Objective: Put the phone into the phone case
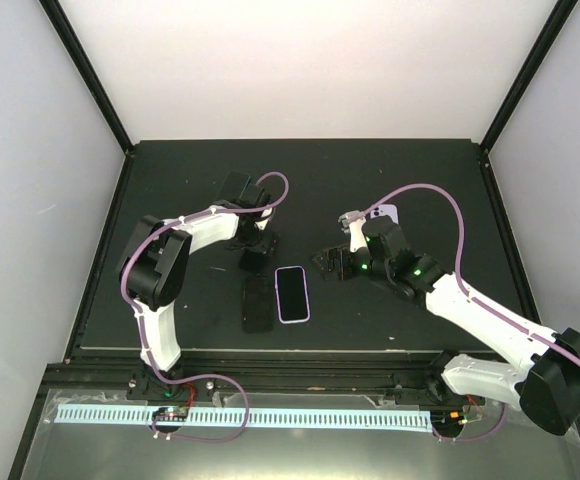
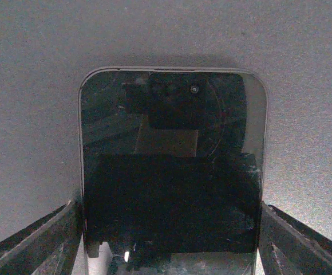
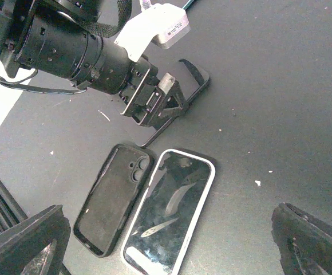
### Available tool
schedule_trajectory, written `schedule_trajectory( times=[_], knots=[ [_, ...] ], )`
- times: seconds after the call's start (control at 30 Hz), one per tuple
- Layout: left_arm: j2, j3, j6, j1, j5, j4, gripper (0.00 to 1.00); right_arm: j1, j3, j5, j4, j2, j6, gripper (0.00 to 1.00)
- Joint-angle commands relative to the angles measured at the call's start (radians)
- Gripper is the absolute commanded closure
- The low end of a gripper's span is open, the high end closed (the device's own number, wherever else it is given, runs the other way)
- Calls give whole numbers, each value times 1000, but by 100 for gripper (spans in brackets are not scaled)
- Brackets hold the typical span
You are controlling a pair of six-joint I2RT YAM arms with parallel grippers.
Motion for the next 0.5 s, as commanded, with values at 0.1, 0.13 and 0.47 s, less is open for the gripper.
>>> schedule_trajectory(
  times=[0.1,0.13,0.47],
  knots=[
    [23,8,-11,-10,-2,-14,21,-7,-9,14,13,-7,1,4],
    [21,6,-15,-10,-2,-14,23,-6,-10,14,12,-8,1,4],
    [-25,1,-67,-7,-37,-51,45,-6,-17,-14,14,-18,28,4]
  ],
)
